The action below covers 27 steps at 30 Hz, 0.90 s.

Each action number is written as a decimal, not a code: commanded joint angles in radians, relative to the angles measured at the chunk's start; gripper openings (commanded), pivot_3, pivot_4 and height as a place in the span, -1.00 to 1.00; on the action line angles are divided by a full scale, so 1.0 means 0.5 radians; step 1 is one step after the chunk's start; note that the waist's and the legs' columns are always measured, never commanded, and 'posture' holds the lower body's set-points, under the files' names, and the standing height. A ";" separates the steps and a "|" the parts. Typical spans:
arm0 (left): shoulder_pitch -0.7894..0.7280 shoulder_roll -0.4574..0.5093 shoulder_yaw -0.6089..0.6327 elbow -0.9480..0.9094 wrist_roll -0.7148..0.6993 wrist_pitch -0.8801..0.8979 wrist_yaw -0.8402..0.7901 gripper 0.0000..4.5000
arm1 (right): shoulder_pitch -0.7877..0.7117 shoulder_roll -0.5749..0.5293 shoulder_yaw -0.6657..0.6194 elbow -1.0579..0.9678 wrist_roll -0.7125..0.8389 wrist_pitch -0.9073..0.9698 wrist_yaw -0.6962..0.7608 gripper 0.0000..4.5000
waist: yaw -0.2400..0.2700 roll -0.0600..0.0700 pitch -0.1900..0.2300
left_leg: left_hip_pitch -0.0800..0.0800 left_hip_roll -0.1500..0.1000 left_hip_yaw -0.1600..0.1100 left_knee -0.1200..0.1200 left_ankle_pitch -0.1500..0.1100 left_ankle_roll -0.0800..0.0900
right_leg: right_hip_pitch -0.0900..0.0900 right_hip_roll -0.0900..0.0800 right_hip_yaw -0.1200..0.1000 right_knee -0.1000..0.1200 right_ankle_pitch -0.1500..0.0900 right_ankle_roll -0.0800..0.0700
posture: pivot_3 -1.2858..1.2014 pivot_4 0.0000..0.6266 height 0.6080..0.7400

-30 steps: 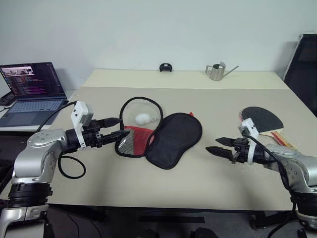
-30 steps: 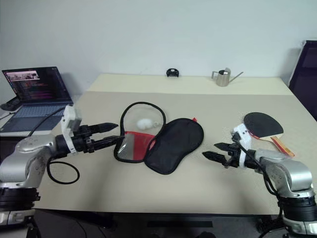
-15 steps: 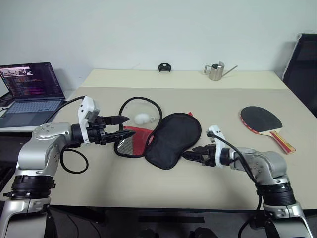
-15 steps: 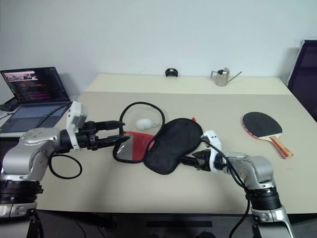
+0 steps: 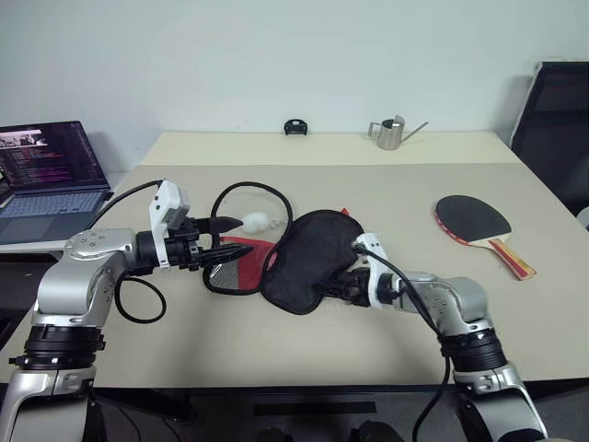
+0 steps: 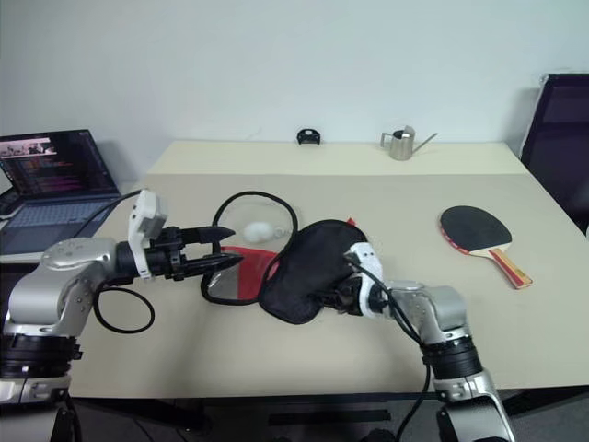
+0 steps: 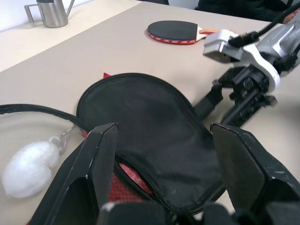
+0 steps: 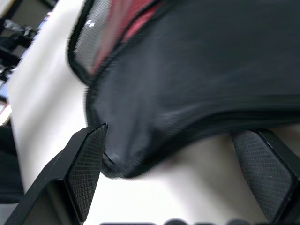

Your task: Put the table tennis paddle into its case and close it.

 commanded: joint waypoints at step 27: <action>0.004 -0.011 -0.003 -0.041 0.034 -0.076 -0.010 0.53 | -0.022 -0.171 -0.225 -0.117 0.085 0.318 -0.034 -0.99 | 0.018 0.000 0.000 | -0.004 -0.001 0.000 0.000 0.000 0.000 | -0.001 -0.002 -0.001 -0.003 0.000 0.000 | 0.03 -0.52 1.00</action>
